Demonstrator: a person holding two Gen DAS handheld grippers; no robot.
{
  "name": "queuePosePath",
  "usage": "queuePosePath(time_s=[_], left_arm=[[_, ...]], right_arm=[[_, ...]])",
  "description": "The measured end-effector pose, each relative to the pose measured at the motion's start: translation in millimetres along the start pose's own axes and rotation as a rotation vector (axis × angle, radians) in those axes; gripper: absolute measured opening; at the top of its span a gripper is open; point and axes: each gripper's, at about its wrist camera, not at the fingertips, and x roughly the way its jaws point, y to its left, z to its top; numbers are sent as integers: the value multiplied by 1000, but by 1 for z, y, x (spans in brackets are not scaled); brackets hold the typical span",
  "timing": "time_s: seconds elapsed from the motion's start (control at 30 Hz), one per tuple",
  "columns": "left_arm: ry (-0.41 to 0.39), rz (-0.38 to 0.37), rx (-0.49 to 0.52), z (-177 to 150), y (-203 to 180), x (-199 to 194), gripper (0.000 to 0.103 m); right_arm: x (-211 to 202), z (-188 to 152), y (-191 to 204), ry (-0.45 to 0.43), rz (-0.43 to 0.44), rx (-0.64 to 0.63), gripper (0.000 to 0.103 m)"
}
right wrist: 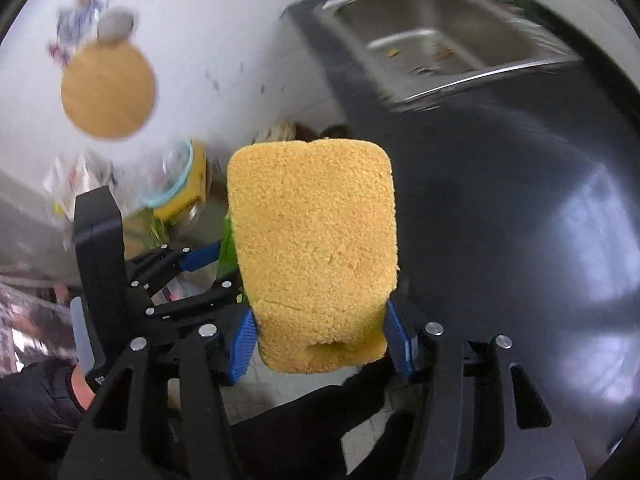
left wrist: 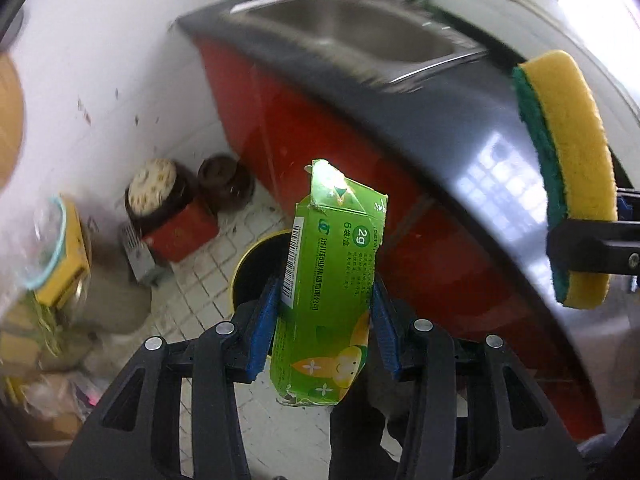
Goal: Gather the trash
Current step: 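Carry both items to the floor bin and open both tools to drop them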
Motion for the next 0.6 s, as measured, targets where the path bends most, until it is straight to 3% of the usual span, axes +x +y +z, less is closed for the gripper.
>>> queuePosePath(time_s=[0.27,0.4,0.47,0.5,0.53,0.6], left_arm=[[38,-39,-91,-2,51,52,44],[38,-75,-99,-7,55,56,46],[38,-82,-82,-8,57,60,57],[37,-76,-77,-9,60,63,76],[28,-66,-72,-9,63,65,81],[32,-51,-56,-10,64,66,81]], right_arm=[[82,24,24,129,-41,-49,55],[86,22,27,145,-48,-61,57],[91,27,24,165,-54,-66,64],[94,28,24,172,-51,-66,74],[94,32,25,169,-53,-64,77],[94,34,20,164,-45,-58,78]])
